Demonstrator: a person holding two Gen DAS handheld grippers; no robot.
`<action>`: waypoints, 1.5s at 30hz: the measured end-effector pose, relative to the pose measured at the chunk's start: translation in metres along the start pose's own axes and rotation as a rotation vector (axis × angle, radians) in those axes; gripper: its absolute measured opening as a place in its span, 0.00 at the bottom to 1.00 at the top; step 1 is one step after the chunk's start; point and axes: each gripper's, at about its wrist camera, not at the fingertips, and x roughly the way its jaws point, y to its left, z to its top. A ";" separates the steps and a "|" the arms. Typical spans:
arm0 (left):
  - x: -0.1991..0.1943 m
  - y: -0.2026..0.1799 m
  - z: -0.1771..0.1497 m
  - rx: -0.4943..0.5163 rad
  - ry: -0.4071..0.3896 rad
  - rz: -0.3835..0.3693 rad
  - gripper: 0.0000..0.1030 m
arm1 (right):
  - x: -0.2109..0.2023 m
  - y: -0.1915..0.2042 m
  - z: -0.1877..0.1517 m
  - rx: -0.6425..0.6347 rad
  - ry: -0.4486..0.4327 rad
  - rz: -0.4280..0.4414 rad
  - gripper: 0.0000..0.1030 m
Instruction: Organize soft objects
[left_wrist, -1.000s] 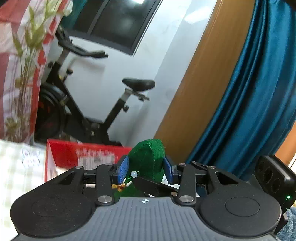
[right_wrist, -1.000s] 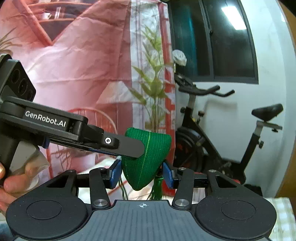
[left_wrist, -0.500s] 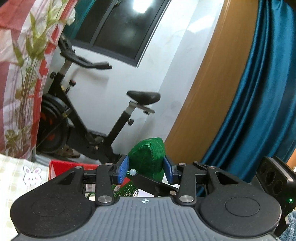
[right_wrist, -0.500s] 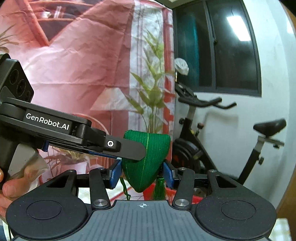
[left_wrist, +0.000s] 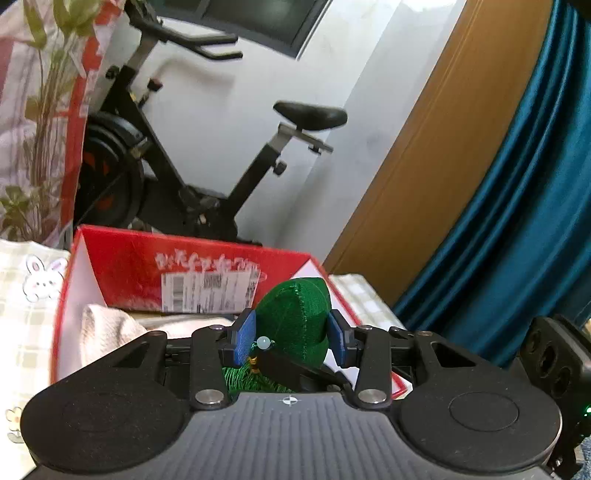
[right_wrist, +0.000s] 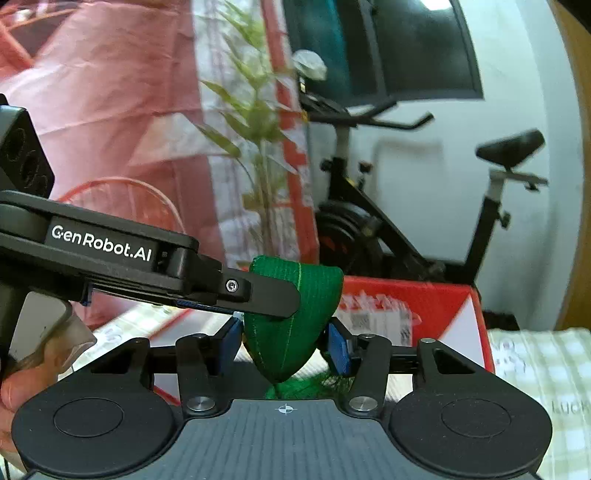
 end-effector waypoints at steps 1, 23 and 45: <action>0.005 0.002 -0.001 -0.005 0.009 0.000 0.42 | 0.002 -0.003 -0.004 0.007 0.006 -0.010 0.46; -0.045 0.002 -0.019 0.029 -0.013 0.276 0.90 | -0.042 0.002 -0.035 0.054 -0.018 -0.199 0.90; -0.109 -0.006 -0.064 0.100 0.003 0.569 1.00 | -0.101 0.036 -0.059 0.103 -0.057 -0.396 1.00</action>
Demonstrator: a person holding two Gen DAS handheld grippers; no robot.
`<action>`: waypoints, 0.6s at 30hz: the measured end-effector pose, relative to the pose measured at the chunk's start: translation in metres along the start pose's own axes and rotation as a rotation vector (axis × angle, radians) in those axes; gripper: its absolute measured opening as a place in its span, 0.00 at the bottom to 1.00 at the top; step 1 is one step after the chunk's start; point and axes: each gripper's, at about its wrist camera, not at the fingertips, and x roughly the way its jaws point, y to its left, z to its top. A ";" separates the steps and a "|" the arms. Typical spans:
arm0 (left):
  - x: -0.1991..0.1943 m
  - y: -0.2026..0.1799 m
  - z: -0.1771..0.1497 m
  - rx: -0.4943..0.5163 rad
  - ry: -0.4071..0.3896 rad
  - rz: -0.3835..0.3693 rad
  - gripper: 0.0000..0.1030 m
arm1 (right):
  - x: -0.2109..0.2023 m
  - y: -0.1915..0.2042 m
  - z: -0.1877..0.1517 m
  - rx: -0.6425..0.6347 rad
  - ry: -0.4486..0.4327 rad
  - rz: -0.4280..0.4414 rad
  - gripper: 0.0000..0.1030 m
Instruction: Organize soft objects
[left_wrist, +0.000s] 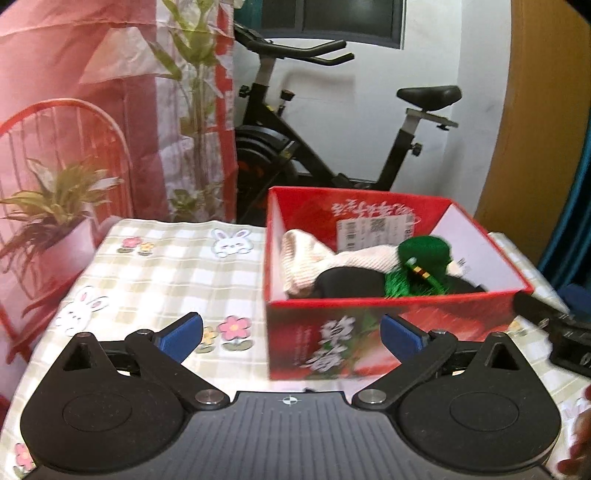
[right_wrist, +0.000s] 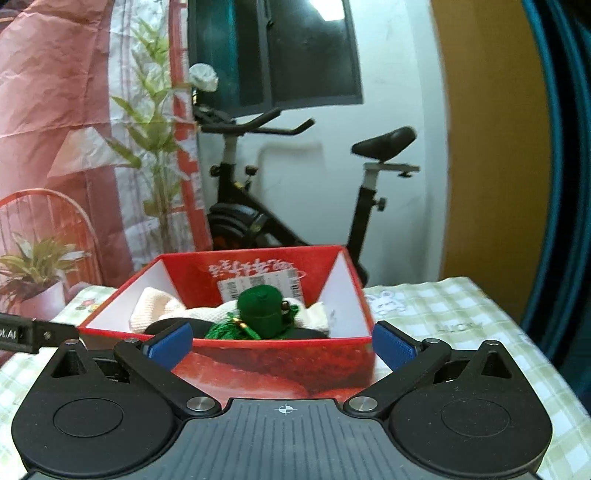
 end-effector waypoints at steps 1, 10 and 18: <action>-0.001 0.000 -0.003 0.007 -0.001 0.014 1.00 | -0.001 -0.001 -0.002 0.003 -0.001 -0.010 1.00; 0.005 0.005 -0.024 -0.026 0.035 0.016 1.00 | 0.013 -0.002 -0.026 0.015 0.106 0.046 1.00; 0.017 0.001 -0.034 0.000 0.055 0.009 1.00 | 0.046 0.010 -0.054 -0.018 0.198 0.051 1.00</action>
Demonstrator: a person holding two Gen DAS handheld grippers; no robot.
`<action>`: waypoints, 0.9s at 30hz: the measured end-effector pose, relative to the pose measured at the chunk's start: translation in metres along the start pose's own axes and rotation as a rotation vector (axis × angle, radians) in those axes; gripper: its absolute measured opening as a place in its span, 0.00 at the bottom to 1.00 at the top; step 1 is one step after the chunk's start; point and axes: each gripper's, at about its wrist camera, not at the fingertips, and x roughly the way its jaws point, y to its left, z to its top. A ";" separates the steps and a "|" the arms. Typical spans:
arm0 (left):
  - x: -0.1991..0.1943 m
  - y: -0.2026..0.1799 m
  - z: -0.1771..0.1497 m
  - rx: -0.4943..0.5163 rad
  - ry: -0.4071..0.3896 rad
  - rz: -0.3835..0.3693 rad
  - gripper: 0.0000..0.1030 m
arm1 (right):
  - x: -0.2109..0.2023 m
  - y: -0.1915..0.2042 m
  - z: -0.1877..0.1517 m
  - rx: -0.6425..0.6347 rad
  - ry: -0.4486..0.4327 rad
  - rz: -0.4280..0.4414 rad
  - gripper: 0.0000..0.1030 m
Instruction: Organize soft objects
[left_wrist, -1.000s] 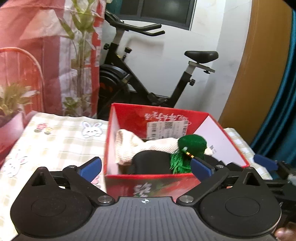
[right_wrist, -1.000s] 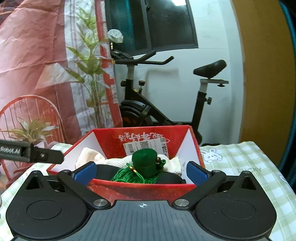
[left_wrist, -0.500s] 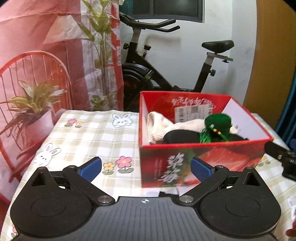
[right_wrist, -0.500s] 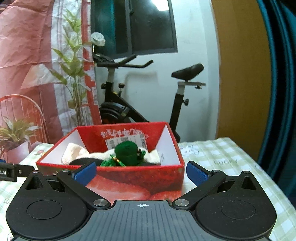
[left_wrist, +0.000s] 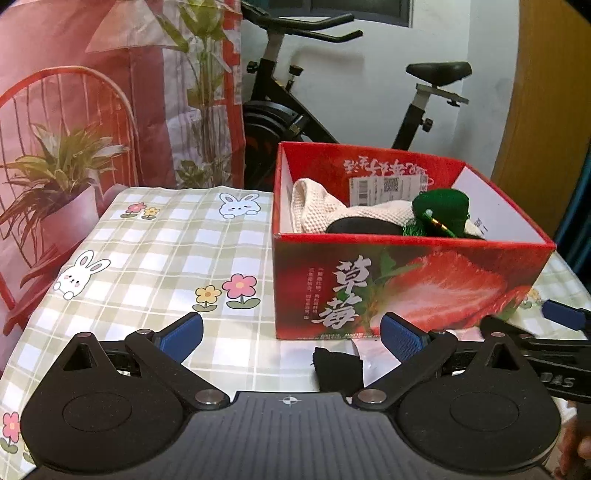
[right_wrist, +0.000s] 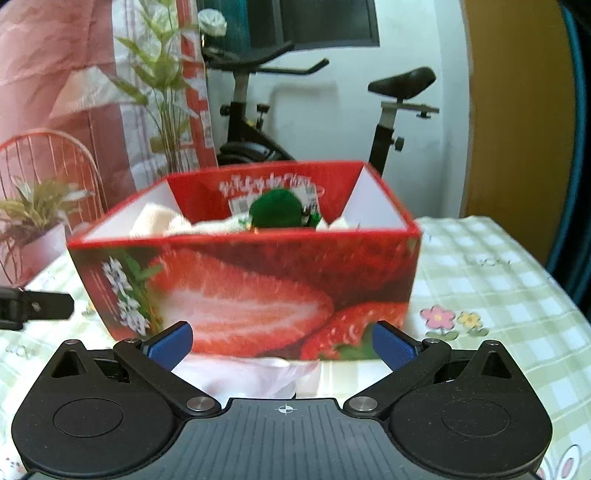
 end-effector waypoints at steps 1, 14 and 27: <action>0.001 -0.001 -0.001 0.011 0.000 -0.003 0.99 | 0.005 0.001 -0.003 -0.003 0.016 0.001 1.00; 0.034 0.016 -0.008 -0.116 0.114 -0.142 0.77 | 0.020 0.002 -0.043 -0.021 0.040 0.058 0.99; 0.064 -0.010 -0.011 -0.159 0.218 -0.357 0.32 | 0.026 -0.013 -0.044 0.038 0.056 0.125 0.99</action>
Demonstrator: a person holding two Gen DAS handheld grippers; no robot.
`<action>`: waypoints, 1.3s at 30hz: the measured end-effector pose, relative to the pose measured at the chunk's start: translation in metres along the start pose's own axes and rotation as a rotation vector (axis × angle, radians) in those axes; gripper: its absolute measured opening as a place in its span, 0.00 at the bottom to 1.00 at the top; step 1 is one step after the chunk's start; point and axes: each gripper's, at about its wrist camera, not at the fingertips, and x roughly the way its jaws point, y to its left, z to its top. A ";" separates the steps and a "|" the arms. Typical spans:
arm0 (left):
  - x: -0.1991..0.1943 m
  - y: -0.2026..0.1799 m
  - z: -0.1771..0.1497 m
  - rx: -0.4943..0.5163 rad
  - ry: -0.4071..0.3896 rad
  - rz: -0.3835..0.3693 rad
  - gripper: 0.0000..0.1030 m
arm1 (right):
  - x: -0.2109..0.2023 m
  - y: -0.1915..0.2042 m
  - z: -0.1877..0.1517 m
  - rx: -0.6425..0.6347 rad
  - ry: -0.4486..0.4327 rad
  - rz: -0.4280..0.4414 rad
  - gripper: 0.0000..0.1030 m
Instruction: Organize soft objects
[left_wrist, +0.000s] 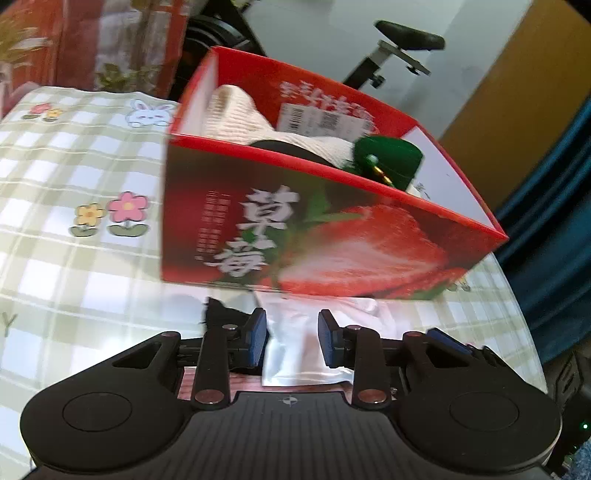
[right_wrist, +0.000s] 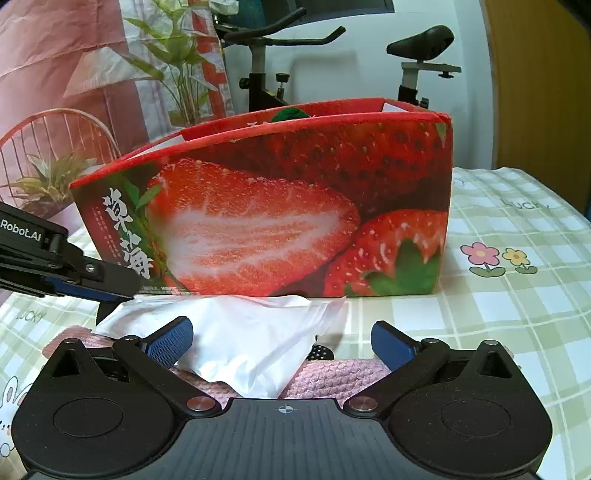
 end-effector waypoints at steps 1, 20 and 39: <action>0.003 -0.002 0.001 0.004 0.006 -0.001 0.32 | 0.000 0.000 0.000 0.002 0.001 0.001 0.99; 0.057 0.003 0.023 -0.003 0.118 0.042 0.33 | 0.002 -0.007 -0.001 0.053 0.023 0.044 0.99; 0.053 0.009 0.019 -0.148 0.129 -0.036 0.33 | 0.003 -0.013 -0.002 0.089 0.032 0.103 0.94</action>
